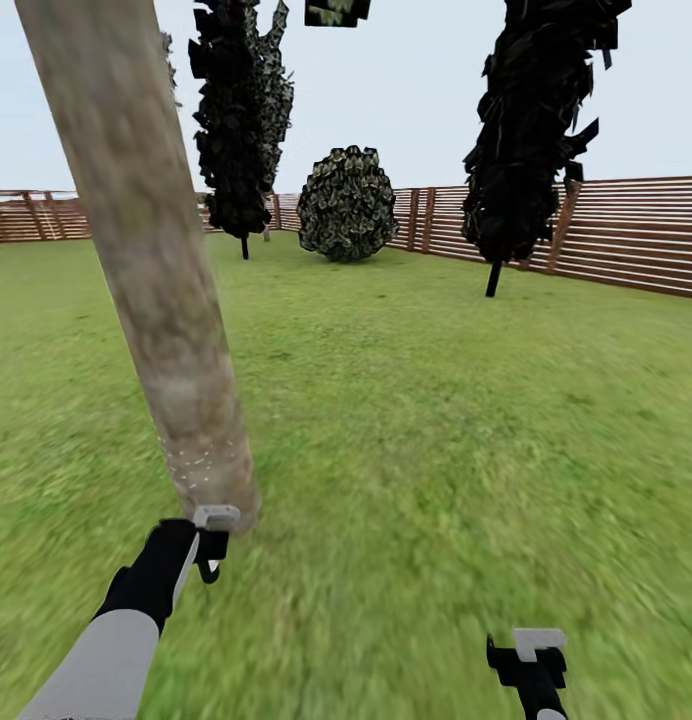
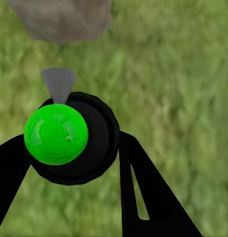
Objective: In the garden, pick up the pesticide atomizer on the floor and spray pesticide onto both trees until each tree trunk is fully covered.
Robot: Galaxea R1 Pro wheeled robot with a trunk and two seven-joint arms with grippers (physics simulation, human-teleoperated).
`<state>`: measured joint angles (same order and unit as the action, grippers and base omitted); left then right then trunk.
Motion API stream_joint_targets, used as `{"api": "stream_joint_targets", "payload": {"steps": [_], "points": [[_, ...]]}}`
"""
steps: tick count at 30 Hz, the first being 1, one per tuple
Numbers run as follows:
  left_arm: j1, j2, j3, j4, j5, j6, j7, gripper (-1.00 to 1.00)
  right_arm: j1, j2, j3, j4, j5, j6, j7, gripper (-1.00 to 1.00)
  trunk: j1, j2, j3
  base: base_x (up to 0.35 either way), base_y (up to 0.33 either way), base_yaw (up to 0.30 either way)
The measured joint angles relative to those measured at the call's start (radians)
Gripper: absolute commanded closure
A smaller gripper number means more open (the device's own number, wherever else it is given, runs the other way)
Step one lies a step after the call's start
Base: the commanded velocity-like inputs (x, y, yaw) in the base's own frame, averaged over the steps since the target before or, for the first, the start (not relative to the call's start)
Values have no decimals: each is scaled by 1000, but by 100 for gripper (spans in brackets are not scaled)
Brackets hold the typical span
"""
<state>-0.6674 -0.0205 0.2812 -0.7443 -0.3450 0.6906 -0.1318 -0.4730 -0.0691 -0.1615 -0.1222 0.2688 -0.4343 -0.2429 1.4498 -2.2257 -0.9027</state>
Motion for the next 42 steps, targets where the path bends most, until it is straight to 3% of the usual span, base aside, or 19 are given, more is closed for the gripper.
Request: {"api": "stream_joint_targets", "payload": {"steps": [9, 15, 19, 22, 25, 39, 42], "points": [[-11, -1, -1, -4, 3, 14, -11, 100, 0, 0, 0, 0, 0, 0, 0, -100, 0, 0, 0, 154, -121, 277], [-2, -4, -2, -115, 1, 52, -12, 100, 0, 0, 0, 0, 0, 0, 0, -100, 1, 0, 0, -171, -2, 277], [-13, -15, -5, -129, 5, 84, -12, 100, 0, 0, 0, 0, 0, 0, 0, -100, 0, 0, 0, -43, 0, 277], [-99, -30, -48, -138, 4, 184, -12, 100, 0, 0, 0, 0, 0, 0, 0, -100, 0, 0, 0, -3, 0, 277], [-146, -30, -64, -140, 2, 226, -12, 100, 0, 0, 0, 0, 0, 0, 0, -100, 0, 0, 0, 0, 0, 273], [-143, -30, -66, -142, 3, 220, -12, 100, 0, -2, 0, 0, 1, 0, 0, -100, 0, 0, 0, 188, -133, 25], [-142, -30, -66, -175, 2, 222, -12, 100, 0, -2, 0, 0, 1, 0, 0, -100, 0, 0, 0, 21, -274, 0]]}}
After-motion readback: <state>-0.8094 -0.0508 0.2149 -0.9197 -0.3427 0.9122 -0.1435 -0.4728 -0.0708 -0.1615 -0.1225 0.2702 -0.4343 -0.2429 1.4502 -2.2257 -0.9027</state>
